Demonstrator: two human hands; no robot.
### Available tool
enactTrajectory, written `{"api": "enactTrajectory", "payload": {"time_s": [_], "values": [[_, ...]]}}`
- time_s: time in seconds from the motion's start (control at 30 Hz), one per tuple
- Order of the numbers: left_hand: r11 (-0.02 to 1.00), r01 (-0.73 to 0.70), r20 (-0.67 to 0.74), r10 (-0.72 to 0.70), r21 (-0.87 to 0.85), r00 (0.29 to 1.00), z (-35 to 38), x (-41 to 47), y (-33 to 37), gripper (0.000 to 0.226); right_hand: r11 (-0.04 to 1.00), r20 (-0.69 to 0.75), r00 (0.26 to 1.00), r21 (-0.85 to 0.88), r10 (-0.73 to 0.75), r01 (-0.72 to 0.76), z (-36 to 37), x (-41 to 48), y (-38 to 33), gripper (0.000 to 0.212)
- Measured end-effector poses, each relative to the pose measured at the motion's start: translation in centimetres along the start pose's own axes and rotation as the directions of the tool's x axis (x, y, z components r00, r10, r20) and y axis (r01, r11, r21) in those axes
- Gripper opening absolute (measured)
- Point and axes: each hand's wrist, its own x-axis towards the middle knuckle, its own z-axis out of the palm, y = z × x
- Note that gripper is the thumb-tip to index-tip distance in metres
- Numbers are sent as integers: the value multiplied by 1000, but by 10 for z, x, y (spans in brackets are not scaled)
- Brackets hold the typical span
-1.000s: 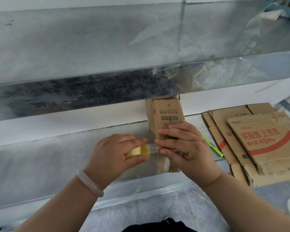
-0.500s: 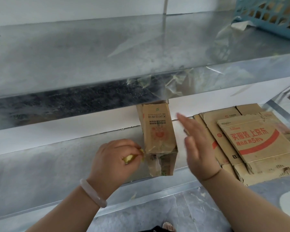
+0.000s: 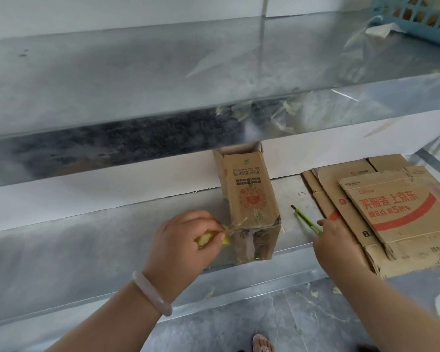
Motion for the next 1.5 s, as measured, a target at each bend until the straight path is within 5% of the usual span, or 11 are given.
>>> {"api": "enactTrajectory", "payload": {"time_s": [0.13,0.2,0.3,0.47,0.9,1.0,1.33,1.5], "values": [[1000,13,-28,-14,-28,1000,0,-2,-2,21,803,-115,993,595,38,39,-25,-63,-21,24],[999,14,-37,-15,-47,999,1,-3,-5,22,699,-154,988,707,3,108,-42,-110,-34,26],[998,23,-19,-24,-61,1000,1,-4,-10,18,821,-305,913,421,-273,386,-59,-169,-53,30],[996,67,-22,-68,-66,997,0,-6,-12,3,828,-165,818,10,-551,560,-47,-198,-82,43],[991,123,-8,-123,-49,992,-7,-8,-1,8,836,-148,829,-219,-538,503,-32,-202,-111,87],[986,144,-21,-146,-80,989,-4,-9,-2,7,863,-26,882,-220,-470,454,-35,-203,-117,104],[958,250,-30,-256,-140,966,0,-8,-6,6,856,114,883,-217,-455,469,-39,-200,-120,87],[940,295,-6,-301,-168,954,-1,-7,-4,12,885,117,909,-208,-399,416,-36,-198,-115,112]]}}
